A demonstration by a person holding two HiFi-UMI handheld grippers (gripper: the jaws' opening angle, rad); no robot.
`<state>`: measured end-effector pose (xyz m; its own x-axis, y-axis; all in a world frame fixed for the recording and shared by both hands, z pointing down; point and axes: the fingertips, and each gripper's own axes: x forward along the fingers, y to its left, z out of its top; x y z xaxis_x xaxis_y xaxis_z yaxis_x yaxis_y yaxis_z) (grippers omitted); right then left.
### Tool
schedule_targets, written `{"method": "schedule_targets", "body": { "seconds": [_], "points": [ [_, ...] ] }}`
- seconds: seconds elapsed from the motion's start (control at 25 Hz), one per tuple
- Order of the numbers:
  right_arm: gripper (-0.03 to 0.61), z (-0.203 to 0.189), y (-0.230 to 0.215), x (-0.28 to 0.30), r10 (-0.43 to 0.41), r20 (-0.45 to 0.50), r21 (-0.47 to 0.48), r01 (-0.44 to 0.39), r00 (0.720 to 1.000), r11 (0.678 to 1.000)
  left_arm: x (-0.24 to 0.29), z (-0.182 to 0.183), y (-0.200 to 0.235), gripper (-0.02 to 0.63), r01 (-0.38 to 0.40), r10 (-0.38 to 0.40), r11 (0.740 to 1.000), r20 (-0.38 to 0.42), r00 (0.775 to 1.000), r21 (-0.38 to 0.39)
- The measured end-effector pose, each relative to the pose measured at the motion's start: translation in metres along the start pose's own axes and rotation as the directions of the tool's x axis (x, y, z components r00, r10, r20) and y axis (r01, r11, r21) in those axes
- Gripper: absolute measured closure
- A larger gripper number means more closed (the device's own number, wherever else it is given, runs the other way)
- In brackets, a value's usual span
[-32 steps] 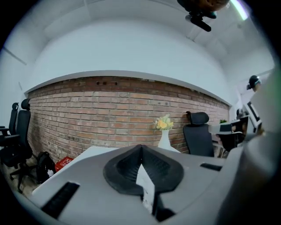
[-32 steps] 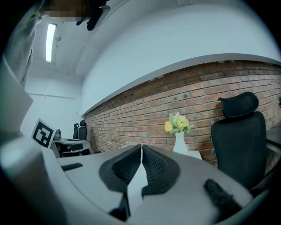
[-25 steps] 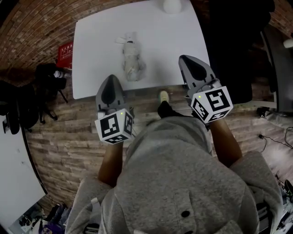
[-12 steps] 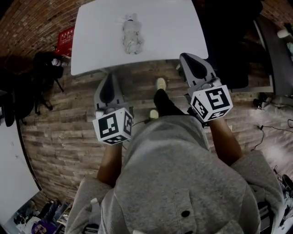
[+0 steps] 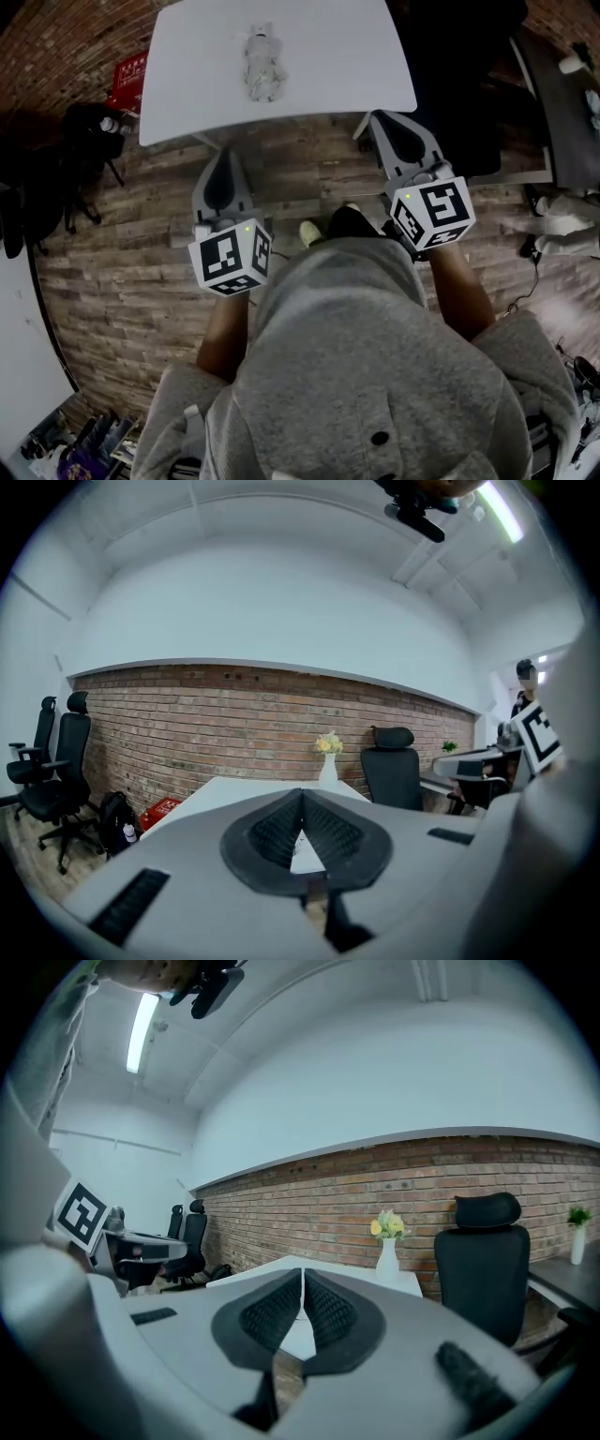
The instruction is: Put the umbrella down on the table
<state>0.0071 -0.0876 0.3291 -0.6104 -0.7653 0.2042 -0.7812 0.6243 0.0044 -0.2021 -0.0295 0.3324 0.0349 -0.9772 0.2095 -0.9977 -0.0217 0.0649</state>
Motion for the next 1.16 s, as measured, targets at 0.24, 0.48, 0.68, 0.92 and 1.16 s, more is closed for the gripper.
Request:
{"method": "schedule_targets", "body": {
  "seconds": [0.24,0.48,0.68,0.92,1.16],
  "points": [
    [0.554,-0.001,-0.015,-0.004,-0.016,-0.012,0.02,0.016,1.0,1.0,0.008,0.006,-0.015,0.6,0.009,-0.008,1.0,-0.021,1.0,0.006],
    [0.554,-0.009,-0.029,-0.015,-0.035,-0.021,0.044,0.036,0.999,0.998,0.005,0.0,-0.028,0.6,0.017,-0.017,1.0,-0.028,0.999,0.0],
    [0.554,-0.013,-0.021,-0.005,-0.035,-0.037,0.039,0.036,0.999,0.999,0.009,-0.005,-0.013,0.599,0.01,-0.01,1.0,-0.034,0.999,-0.02],
    [0.554,-0.012,-0.014,-0.006,-0.027,-0.036,0.025,0.028,0.999,0.999,0.005,-0.008,-0.009,0.6,-0.001,0.0,1.0,-0.034,0.999,-0.019],
    [0.554,-0.01,-0.012,-0.004,-0.015,-0.027,0.018,0.016,1.0,1.0,0.008,-0.01,-0.005,0.6,-0.001,0.0,1.0,-0.038,0.999,-0.013]
  ]
}}
